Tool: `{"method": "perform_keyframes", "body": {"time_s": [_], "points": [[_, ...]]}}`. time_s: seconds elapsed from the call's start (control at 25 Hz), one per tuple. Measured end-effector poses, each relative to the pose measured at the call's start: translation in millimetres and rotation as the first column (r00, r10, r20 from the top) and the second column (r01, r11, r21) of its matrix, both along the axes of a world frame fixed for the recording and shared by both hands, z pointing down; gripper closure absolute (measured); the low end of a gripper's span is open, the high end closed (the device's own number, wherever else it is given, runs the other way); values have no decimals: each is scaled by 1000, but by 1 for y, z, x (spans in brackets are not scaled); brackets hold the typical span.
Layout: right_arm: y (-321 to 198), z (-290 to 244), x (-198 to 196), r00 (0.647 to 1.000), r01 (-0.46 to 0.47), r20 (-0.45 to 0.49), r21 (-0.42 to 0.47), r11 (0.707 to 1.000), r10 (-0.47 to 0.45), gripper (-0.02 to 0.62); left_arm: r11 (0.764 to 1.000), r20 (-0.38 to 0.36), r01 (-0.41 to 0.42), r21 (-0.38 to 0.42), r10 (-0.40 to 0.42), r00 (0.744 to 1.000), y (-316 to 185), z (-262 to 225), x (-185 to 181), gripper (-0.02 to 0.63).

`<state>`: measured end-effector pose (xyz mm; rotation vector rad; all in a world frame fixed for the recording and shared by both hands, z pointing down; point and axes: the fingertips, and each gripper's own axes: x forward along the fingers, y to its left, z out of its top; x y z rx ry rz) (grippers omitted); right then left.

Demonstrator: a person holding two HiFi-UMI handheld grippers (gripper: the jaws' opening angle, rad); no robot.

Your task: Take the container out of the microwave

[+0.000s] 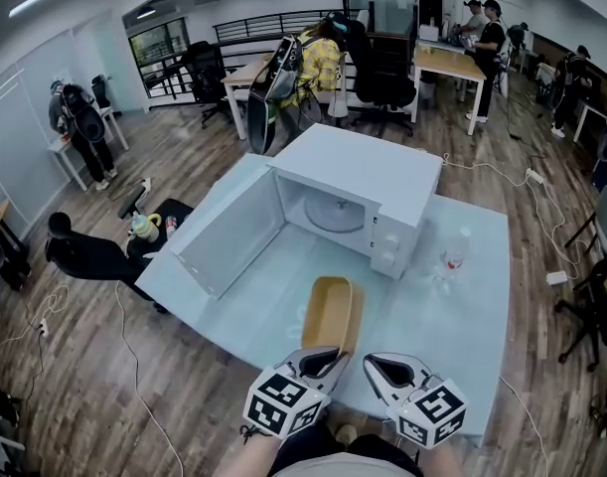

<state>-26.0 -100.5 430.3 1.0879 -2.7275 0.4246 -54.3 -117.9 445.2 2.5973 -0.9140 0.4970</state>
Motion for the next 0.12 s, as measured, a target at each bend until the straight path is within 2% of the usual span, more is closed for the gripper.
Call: {"method": "perform_keyframes", "body": {"time_s": [0.12], "points": [[-1, 1, -2, 1000, -3, 7, -9, 1000, 3, 586, 1000, -5, 2, -13, -2, 1000, 2, 4, -4, 569]]}}
